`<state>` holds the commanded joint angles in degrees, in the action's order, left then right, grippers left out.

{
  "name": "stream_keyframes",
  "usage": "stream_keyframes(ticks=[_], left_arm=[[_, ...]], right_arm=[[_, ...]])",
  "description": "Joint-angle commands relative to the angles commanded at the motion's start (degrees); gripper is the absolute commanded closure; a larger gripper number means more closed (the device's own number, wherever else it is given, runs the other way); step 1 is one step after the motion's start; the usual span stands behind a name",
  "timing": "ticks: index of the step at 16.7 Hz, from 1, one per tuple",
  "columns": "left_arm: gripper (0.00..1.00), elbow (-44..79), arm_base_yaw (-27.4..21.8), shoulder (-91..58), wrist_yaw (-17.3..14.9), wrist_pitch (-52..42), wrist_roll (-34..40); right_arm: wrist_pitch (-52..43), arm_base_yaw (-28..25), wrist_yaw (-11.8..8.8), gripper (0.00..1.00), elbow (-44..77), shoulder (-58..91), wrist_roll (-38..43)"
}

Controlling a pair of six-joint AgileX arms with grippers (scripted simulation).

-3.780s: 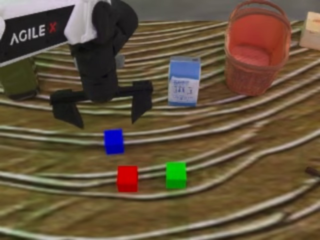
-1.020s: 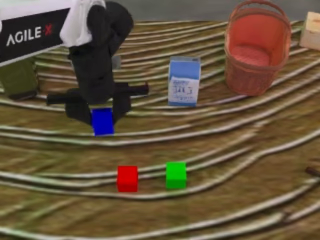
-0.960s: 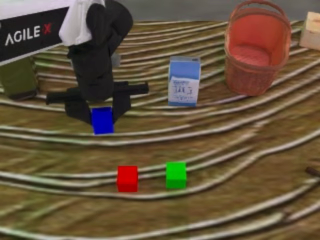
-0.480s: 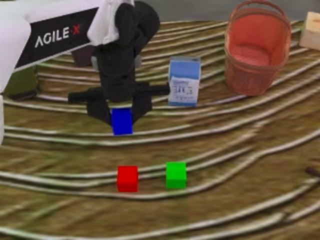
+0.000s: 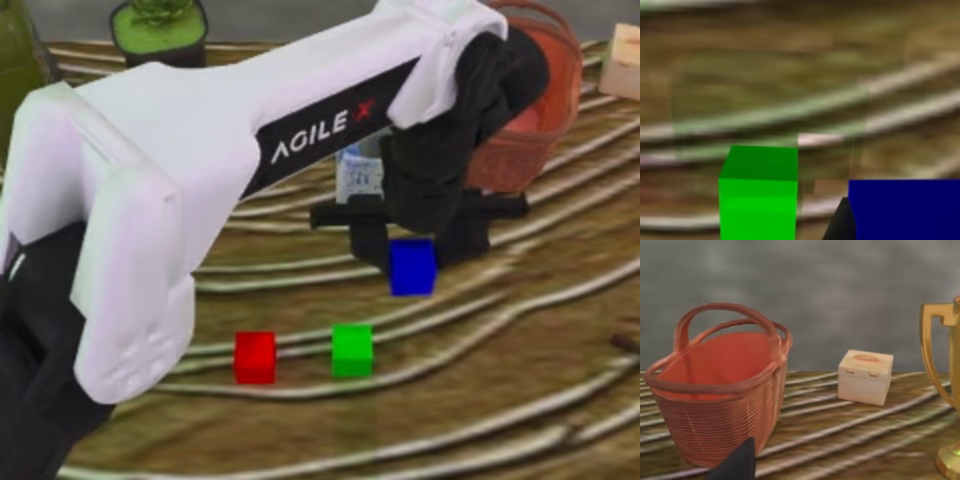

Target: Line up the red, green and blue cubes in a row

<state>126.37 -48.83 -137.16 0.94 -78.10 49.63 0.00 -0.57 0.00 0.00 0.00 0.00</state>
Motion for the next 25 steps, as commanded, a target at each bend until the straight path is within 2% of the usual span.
stream_keyframes(ticks=[4, 10, 17, 22, 25], left_arm=[[1.00, 6.60, -5.27, -3.32, 0.08, -3.24, 4.05], [1.00, 5.68, -5.18, -3.14, 0.01, -2.20, 4.03], [1.00, -7.13, -5.39, -3.59, 0.06, 10.85, 4.10], [1.00, -8.61, -5.42, -3.70, 0.08, 12.34, 4.16], [0.77, -8.61, -5.42, -3.70, 0.08, 12.34, 4.16]], right_arm=[[0.00, 0.00, 0.00, 0.00, 0.00, 0.00, 0.00], [0.00, 0.00, 0.00, 0.00, 0.00, 0.00, 0.00], [0.00, 0.00, 0.00, 0.00, 0.00, 0.00, 0.00], [0.00, 0.00, 0.00, 0.00, 0.00, 0.00, 0.00], [0.00, 0.00, 0.00, 0.00, 0.00, 0.00, 0.00]])
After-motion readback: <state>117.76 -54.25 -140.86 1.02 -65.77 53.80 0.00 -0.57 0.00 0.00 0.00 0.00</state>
